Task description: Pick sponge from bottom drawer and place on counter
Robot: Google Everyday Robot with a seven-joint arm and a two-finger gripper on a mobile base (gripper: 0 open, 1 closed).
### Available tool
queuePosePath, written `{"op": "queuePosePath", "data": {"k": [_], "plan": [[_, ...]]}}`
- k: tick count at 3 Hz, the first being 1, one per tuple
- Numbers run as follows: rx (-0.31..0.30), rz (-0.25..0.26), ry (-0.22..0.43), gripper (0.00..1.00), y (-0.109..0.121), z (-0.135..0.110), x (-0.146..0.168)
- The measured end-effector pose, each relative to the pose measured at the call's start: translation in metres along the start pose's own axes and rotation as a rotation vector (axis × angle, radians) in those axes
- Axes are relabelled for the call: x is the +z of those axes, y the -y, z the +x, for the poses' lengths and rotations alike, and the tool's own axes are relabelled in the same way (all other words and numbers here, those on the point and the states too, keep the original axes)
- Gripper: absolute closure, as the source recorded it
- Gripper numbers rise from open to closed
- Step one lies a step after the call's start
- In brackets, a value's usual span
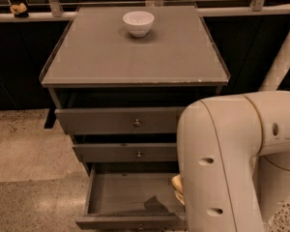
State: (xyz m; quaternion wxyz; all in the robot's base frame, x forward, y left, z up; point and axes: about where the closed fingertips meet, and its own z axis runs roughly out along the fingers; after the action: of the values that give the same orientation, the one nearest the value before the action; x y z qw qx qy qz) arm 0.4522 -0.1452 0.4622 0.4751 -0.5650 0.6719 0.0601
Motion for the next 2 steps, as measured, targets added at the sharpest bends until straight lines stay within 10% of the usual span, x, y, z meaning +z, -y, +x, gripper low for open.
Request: {"op": "queuePosePath", "data": {"k": [1,2], "plan": [[0.016,0.114,-0.017,1.0,0.0081,0.0292,-0.0647],[0.017,0.109,-0.011,1.0,0.0081,0.0273,-0.0615]]}}
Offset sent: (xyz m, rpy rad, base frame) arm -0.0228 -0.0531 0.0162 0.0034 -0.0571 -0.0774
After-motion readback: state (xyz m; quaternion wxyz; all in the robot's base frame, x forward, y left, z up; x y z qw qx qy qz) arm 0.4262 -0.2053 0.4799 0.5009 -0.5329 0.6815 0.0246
